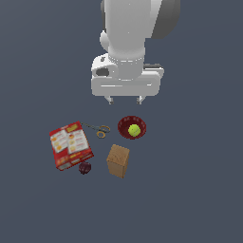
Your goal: Pick up a designated object from a clutter of objects.
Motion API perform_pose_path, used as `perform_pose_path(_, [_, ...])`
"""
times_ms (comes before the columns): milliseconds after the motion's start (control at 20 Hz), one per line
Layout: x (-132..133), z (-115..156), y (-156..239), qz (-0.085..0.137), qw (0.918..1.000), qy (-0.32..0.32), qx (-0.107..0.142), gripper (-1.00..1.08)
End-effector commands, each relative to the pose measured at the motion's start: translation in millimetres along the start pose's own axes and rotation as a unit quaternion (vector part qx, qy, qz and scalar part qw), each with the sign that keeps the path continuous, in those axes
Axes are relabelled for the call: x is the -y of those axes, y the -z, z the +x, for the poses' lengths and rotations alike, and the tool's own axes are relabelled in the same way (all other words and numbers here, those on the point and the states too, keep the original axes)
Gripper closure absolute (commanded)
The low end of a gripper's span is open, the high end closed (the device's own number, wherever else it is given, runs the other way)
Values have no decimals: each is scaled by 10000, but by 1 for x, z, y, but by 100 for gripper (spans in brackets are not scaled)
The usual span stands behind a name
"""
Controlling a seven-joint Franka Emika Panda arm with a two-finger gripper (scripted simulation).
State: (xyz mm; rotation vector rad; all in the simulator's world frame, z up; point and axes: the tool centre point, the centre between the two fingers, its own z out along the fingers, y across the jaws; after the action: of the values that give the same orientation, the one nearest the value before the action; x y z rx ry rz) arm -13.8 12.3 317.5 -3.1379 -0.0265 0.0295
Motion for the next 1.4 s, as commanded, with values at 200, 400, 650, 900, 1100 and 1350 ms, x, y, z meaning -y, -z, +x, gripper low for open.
perform_pose_path(200, [-6, 1, 0, -42, 10000, 27, -4, -92])
perform_pose_path(400, [-19, 2, 0, -128, 9999, 69, -10, -92])
perform_pose_path(650, [-21, 2, 0, -141, 9999, 67, -11, -92])
perform_pose_path(900, [-24, 6, -3, -163, 9997, 178, -6, -92])
perform_pose_path(1100, [-28, 12, -9, -200, 9991, 376, 6, -92])
perform_pose_path(1350, [-37, 24, -20, -261, 9968, 759, 31, -92])
